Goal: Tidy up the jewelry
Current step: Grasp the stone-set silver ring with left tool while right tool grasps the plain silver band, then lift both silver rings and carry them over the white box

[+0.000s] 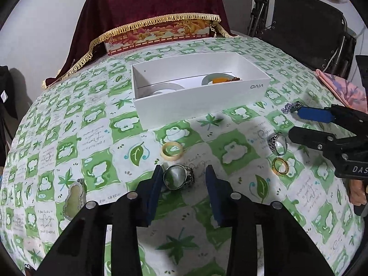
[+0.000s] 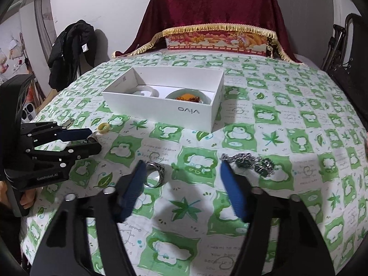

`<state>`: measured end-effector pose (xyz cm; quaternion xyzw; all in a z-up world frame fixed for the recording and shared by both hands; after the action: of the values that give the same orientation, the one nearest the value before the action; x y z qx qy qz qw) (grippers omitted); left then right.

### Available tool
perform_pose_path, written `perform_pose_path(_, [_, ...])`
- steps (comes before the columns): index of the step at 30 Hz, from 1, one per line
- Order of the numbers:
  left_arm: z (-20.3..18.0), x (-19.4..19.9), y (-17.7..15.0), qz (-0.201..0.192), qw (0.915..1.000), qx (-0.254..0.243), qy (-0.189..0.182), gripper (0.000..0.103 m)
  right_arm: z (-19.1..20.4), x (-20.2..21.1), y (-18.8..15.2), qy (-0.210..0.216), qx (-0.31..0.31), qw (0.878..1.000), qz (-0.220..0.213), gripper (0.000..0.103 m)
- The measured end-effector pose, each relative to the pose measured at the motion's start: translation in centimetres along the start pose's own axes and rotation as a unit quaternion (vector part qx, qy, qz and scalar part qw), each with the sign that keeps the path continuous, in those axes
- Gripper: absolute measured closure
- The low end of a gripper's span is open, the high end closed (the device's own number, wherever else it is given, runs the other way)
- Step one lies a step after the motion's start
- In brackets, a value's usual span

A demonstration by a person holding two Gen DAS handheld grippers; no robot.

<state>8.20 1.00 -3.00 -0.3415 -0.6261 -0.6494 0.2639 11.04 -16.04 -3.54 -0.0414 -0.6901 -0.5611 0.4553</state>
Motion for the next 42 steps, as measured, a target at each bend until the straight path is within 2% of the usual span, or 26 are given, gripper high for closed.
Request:
perform_pose_path(10, [0.1,-0.1,-0.1,0.004,1.0000,-0.002,0.002,0.065,1.9,-1.8,-0.2,0.036,0.011,0.999,0.039,0.044])
perform_pose_path(13, [0.1,-0.1,-0.1,0.004,1.0000,-0.002,0.002,0.064,2.2,-2.2,-0.2,0.024,0.012,0.999,0.048,0.052])
perform_pose_path(14, [0.1,-0.1,-0.1,0.004,1.0000,-0.002,0.002,0.064,2.1,-2.2,-0.3,0.019,0.012,0.999,0.048,0.060])
perform_pose_path(15, [0.1,-0.1,-0.1,0.004,1.0000,-0.001,0.001,0.064,2.0,-2.2,-0.3,0.017,0.012,0.999,0.047,0.075])
perform_pose_path(16, [0.1,-0.1,-0.1,0.003,1.0000,-0.002,0.002,0.064,2.1,-2.2,-0.3,0.017,0.012,0.999,0.047,0.078])
perform_pose_path(19, [0.2,-0.1,-0.1,0.002,1.0000,-0.001,0.000,0.065,1.9,-2.2,-0.3,0.021,0.011,0.999,0.046,0.079])
perform_pose_path(24, [0.3,0.3,0.0,-0.007,1.0000,0.005,-0.004,0.074,2.0,-1.9,-0.2,0.029,0.009,0.999,0.037,0.079])
perform_pose_path(31, [-0.2,0.9,0.0,-0.020,0.9998,0.000,0.000,0.075,1.9,-1.4,-0.1,0.030,0.005,0.999,0.025,0.079])
perform_pose_path(35, [-0.5,0.4,-0.2,-0.004,1.0000,-0.004,-0.008,0.074,1.9,-1.4,-0.1,0.030,0.005,0.999,0.027,0.079])
perform_pose_path(42, [-0.1,0.3,-0.3,-0.003,0.9999,0.008,-0.014,0.076,1.9,-1.4,-0.1,0.030,0.005,0.999,0.027,0.079])
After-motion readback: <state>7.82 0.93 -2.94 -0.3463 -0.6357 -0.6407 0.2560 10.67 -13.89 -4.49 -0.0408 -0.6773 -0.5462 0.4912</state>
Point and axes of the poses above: each gripper's, at about its wrist camera, not at the fingertips, and x roughly against the way its jaws point, z to its left, y to its top, the point moved 5 cm from there along -x, roughly the way its jaws point, and after that the axes turned 4 degrees about x, right-handed, at the moved point
